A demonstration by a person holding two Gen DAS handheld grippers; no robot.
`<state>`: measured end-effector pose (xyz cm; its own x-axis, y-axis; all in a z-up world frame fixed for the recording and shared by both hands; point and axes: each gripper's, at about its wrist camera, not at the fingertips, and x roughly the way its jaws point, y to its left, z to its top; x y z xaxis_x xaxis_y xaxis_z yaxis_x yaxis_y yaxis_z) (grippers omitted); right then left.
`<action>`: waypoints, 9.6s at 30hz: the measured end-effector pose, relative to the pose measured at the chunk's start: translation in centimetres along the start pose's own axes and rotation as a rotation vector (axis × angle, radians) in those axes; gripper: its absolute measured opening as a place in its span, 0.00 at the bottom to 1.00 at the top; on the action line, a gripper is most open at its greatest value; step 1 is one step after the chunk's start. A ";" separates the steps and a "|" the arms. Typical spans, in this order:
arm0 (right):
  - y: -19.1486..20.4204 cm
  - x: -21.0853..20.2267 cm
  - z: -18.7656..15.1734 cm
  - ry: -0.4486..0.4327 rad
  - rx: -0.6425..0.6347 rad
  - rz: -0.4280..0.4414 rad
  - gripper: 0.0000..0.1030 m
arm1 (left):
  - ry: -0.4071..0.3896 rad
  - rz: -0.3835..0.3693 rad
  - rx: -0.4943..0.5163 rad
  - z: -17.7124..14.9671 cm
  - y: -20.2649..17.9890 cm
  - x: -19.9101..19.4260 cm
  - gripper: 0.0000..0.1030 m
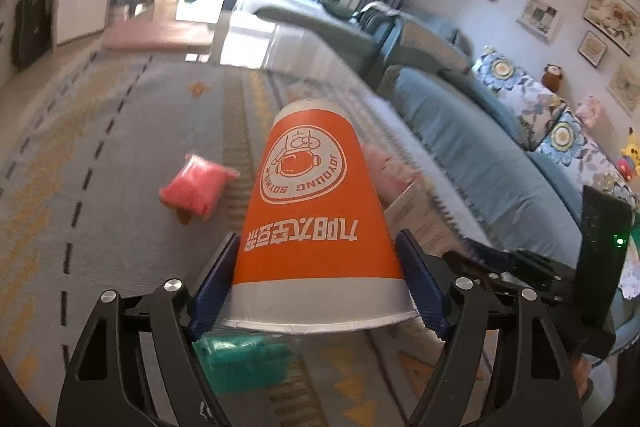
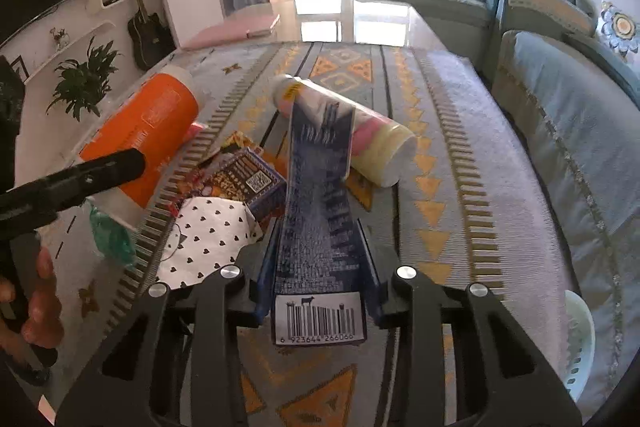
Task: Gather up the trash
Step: 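Grasp the orange paper cup with the left tool while the right tool grasps the white milk carton, then carry the milk carton with the right tool into the basket while the left tool drops the orange cup in, then move both open tools back toward the remaining trash on the table, then grasp the green bag with the left tool while the right tool grasps the heart-print cloth, then drop the cloth and green bag into the basket with both tools, then move both open tools back over the table toward the bottle and snack box, then grasp the snack box with the left tool while the right tool grasps the pink bottle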
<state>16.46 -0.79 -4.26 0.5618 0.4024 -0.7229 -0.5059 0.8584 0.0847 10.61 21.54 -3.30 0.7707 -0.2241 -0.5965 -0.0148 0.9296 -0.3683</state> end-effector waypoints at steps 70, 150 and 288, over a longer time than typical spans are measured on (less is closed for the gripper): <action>-29.3 -16.4 -18.2 0.017 0.728 -0.341 0.52 | 0.289 -0.363 0.448 -9.9 -34.7 14.6 0.83; 5.7 4.1 -2.9 0.172 0.107 0.200 0.20 | 0.000 0.239 0.044 -4.7 2.5 -0.9 0.46; -1.2 5.9 1.6 0.051 -0.002 0.046 0.48 | 0.196 0.129 0.161 -3.6 -2.1 5.7 0.58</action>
<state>21.48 1.06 -7.56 0.5039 0.4243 -0.7524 -0.5318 0.8387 0.1169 12.73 17.21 -8.46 0.6312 -0.1388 -0.7631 0.0085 0.9850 -0.1721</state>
